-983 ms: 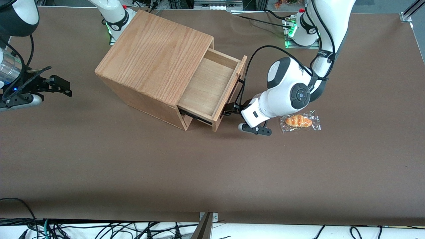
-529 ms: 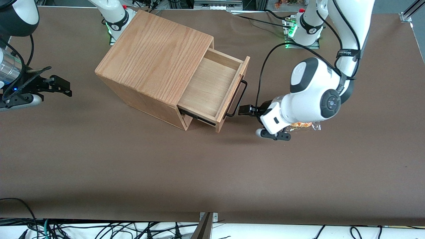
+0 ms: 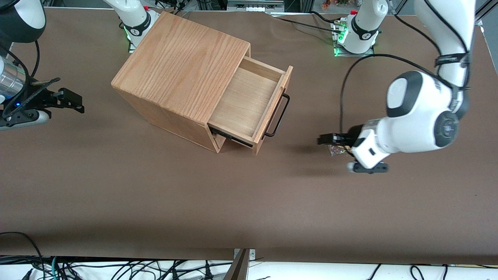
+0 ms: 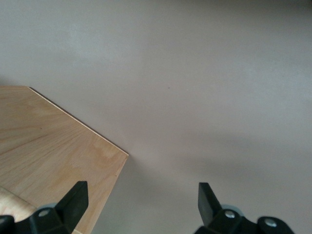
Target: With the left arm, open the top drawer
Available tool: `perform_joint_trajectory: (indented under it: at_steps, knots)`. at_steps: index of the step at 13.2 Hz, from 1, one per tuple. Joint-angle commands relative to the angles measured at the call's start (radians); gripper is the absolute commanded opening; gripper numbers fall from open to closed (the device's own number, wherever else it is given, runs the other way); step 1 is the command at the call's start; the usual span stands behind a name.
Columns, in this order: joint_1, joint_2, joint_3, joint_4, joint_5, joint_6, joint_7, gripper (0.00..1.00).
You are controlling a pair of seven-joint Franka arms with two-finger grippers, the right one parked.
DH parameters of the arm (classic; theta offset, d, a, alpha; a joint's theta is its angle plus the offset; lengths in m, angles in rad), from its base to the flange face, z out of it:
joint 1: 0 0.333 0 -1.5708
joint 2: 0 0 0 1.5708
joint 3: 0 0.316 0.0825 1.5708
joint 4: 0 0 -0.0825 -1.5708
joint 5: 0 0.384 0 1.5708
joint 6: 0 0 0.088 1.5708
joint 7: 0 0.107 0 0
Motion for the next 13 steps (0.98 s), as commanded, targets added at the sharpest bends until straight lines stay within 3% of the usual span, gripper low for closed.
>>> perform_joint_trajectory:
  at_steps: [1, 3, 6, 10, 13]
  knots:
    - [0.098, -0.015, -0.006, -0.007, 0.077, -0.037, 0.147, 1.0]
    - [0.157, -0.018, -0.005, -0.004, 0.126, -0.084, 0.234, 1.0]
    - [0.212, -0.088, -0.011, -0.037, 0.259, -0.097, 0.305, 1.0]
    - [0.12, -0.283, 0.15, -0.149, 0.284, -0.105, 0.41, 1.0]
    - [0.122, -0.394, 0.152, -0.17, 0.327, -0.164, 0.41, 1.0]
